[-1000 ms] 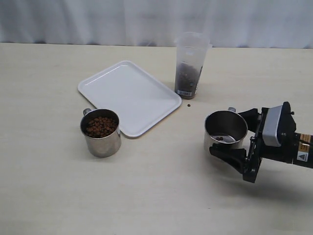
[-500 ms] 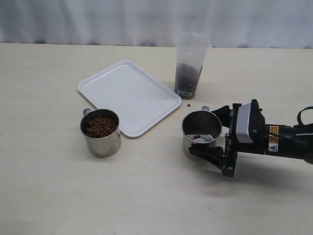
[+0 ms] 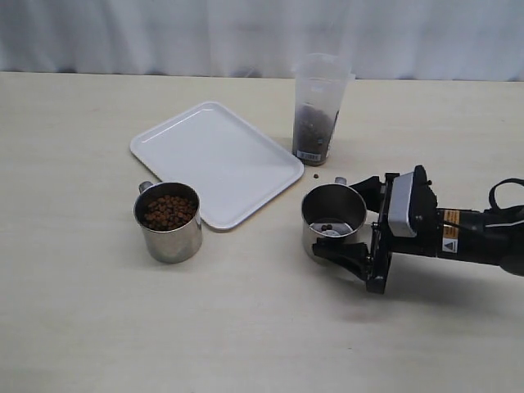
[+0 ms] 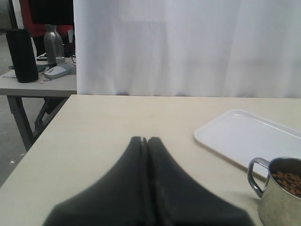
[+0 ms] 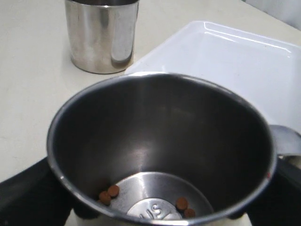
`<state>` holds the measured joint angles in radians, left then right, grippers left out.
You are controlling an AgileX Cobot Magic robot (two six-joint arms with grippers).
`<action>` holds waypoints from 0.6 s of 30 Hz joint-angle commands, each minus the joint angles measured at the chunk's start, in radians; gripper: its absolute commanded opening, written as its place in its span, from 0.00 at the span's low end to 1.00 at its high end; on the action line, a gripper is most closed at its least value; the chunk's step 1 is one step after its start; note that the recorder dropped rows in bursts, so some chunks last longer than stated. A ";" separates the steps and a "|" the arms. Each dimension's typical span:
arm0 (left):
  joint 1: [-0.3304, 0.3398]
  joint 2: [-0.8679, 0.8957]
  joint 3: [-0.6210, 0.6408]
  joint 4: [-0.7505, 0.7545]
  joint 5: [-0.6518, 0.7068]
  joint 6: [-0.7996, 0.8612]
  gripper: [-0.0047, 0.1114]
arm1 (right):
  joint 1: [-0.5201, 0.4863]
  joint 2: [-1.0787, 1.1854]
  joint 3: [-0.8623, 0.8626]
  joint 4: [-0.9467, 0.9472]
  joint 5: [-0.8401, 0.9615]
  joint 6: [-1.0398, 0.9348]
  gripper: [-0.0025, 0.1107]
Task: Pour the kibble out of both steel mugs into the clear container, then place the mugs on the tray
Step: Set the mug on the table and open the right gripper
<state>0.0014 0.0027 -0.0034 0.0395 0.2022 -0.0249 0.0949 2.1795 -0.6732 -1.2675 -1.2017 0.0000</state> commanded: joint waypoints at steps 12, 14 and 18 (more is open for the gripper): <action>0.003 -0.003 0.003 0.001 -0.006 -0.004 0.04 | 0.002 0.021 -0.002 0.045 -0.019 -0.030 0.06; 0.003 -0.003 0.003 0.001 -0.006 -0.004 0.04 | 0.002 0.021 -0.002 0.045 -0.019 -0.030 0.08; 0.003 -0.003 0.003 0.001 -0.006 -0.004 0.04 | 0.002 0.021 -0.002 0.045 -0.019 -0.028 0.23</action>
<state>0.0014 0.0027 -0.0034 0.0395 0.2022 -0.0249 0.0949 2.1998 -0.6732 -1.2287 -1.2069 -0.0246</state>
